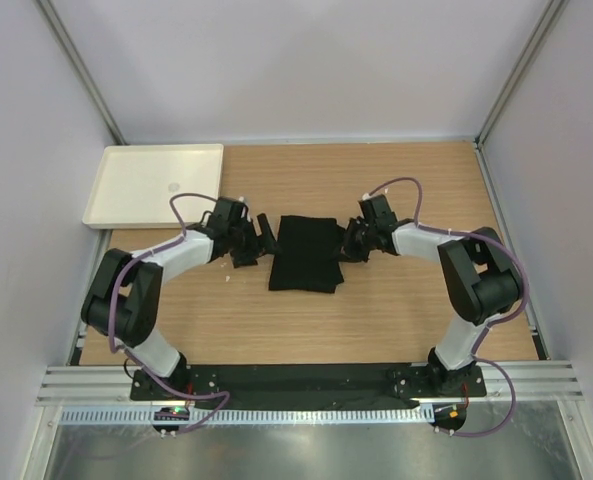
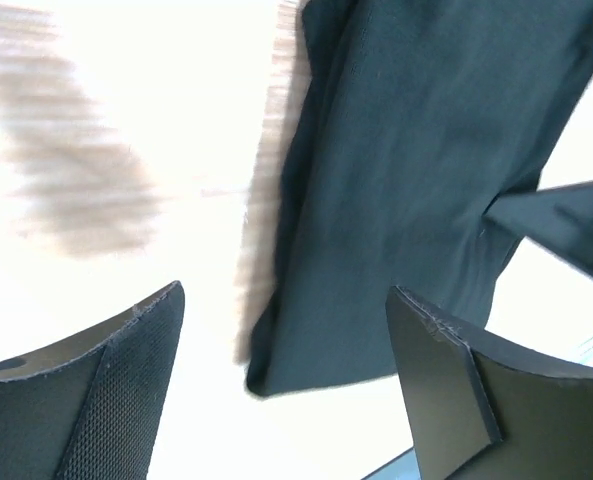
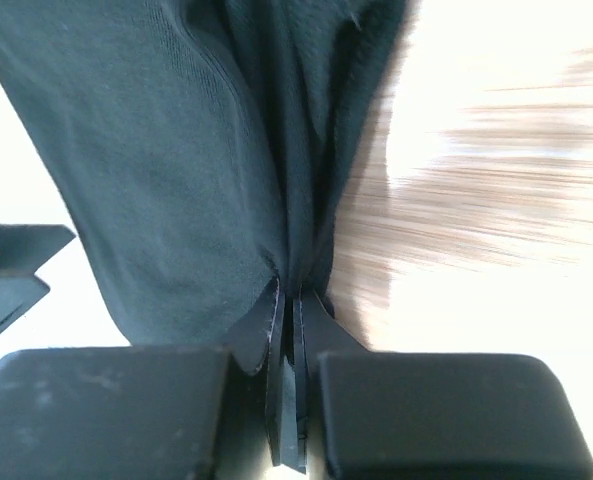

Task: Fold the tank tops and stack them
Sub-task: Neatly place the folded tank top to the corner

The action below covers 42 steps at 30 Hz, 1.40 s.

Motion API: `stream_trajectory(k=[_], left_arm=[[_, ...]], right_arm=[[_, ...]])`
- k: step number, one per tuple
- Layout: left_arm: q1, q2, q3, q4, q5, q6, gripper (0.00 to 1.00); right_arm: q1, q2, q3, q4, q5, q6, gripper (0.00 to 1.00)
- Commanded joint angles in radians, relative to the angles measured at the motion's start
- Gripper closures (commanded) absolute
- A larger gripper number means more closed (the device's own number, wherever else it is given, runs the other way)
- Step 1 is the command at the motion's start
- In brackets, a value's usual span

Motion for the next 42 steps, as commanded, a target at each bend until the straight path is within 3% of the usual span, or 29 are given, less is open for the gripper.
stream_trajectory(k=[1, 11, 15, 30, 31, 32, 34, 39, 42], left_arm=[[0.002, -0.112, -0.013, -0.033, -0.031, 0.012, 0.17], [0.002, -0.241, -0.033, -0.098, -0.037, 0.028, 0.15], [0.003, -0.268, -0.041, -0.112, -0.037, 0.029, 0.15], [0.0, -0.311, -0.064, -0.129, -0.028, 0.034, 0.14], [0.0, -0.317, -0.07, -0.129, -0.028, 0.035, 0.14], [0.001, -0.322, -0.073, -0.129, -0.028, 0.035, 0.14], [0.002, -0.331, -0.081, -0.13, -0.028, 0.037, 0.14], [0.0, -0.406, -0.119, -0.126, -0.034, 0.025, 0.13], [0.002, -0.5, -0.156, -0.116, -0.055, 0.028, 0.11]], right_arm=[[-0.067, -0.084, 0.065, -0.094, -0.011, -0.063, 0.96], [-0.366, -0.11, 0.087, -0.224, -0.109, -0.207, 0.96], [-0.386, -0.131, 0.07, -0.244, 0.003, -0.212, 0.95], [-0.766, -0.196, -0.109, -0.154, 0.105, -0.122, 0.93], [-0.782, -0.226, -0.12, -0.152, 0.127, -0.114, 0.89], [-0.791, -0.245, -0.128, -0.146, 0.13, -0.108, 0.61], [-0.797, -0.303, -0.143, -0.161, 0.159, -0.103, 0.41], [-0.797, -0.508, -0.16, -0.247, 0.331, -0.105, 0.24], [-0.796, -0.709, -0.191, -0.251, 0.375, -0.106, 0.23]])
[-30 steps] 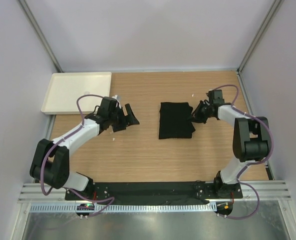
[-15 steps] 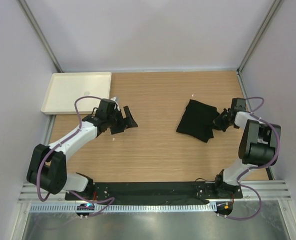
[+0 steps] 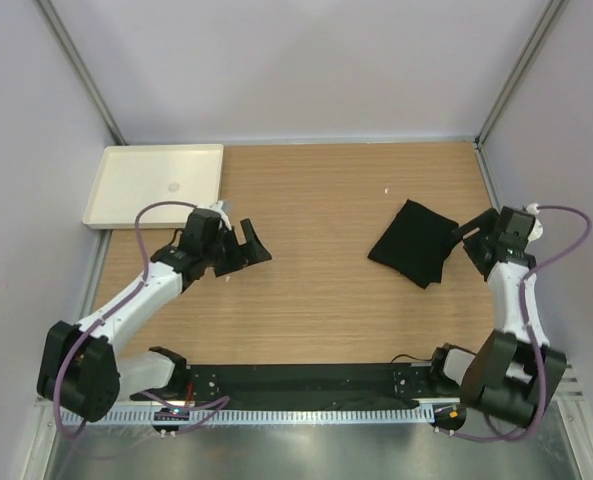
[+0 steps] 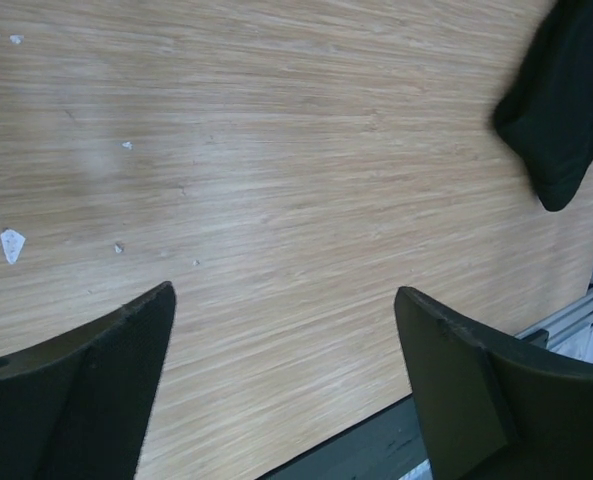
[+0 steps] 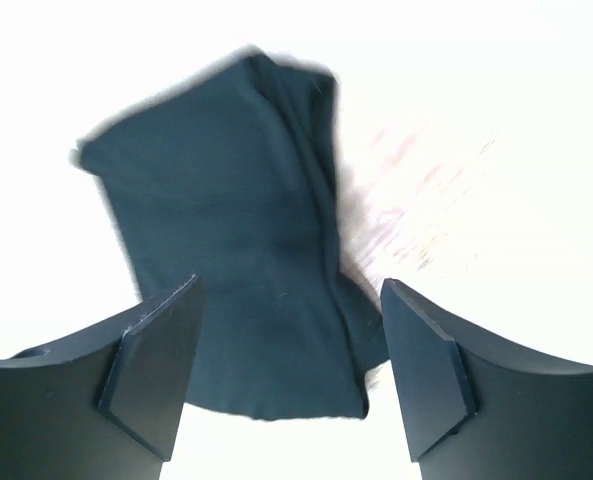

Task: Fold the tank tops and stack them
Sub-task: Neatly place the folded tank top to the corner

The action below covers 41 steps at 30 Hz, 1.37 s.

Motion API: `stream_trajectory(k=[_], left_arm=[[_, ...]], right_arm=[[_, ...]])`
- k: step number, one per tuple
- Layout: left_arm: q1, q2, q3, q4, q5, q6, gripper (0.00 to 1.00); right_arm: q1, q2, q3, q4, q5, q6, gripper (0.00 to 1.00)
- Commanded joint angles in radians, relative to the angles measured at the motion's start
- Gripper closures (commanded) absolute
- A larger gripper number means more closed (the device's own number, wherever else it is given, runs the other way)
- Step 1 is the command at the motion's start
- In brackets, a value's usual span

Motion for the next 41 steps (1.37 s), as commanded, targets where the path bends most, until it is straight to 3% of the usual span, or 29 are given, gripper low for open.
stream_trajectory(k=[1, 4, 9, 12, 19, 24, 29, 35, 41], left_arm=[[-0.002, -0.127, -0.048, 0.023, -0.025, 0.008, 0.04], [-0.002, -0.248, -0.105, 0.043, -0.083, 0.019, 0.0], [-0.005, -0.452, -0.221, 0.118, -0.152, 0.056, 0.0], [-0.012, -0.529, -0.303, 0.197, -0.193, 0.115, 0.0], [-0.018, -0.682, -0.436, 0.229, -0.281, 0.177, 0.0], [-0.018, -0.778, -0.496, 0.246, -0.292, 0.186, 0.0], [-0.018, -0.77, -0.515, 0.273, -0.292, 0.185, 0.0], [-0.018, -0.715, -0.498, 0.276, -0.264, 0.194, 0.01], [-0.02, -0.759, -0.518, 0.267, -0.267, 0.189, 0.01]], right_arm=[[0.005, -0.226, -0.033, 0.006, 0.096, -0.002, 0.22], [0.031, -0.45, -0.124, 0.082, -0.008, -0.057, 0.01], [0.112, -0.706, -0.253, 0.08, -0.175, -0.133, 0.01], [0.219, -0.783, -0.319, 0.122, -0.195, -0.133, 0.0], [0.454, -0.654, -0.392, 0.199, -0.116, -0.131, 0.0], [0.536, -0.753, -0.487, 0.308, -0.137, -0.123, 0.0], [0.539, -0.834, -0.541, 0.354, -0.154, -0.102, 0.0], [0.539, -0.794, -0.544, 0.357, -0.157, -0.096, 0.0], [0.537, -0.768, -0.537, 0.379, -0.142, -0.088, 0.0]])
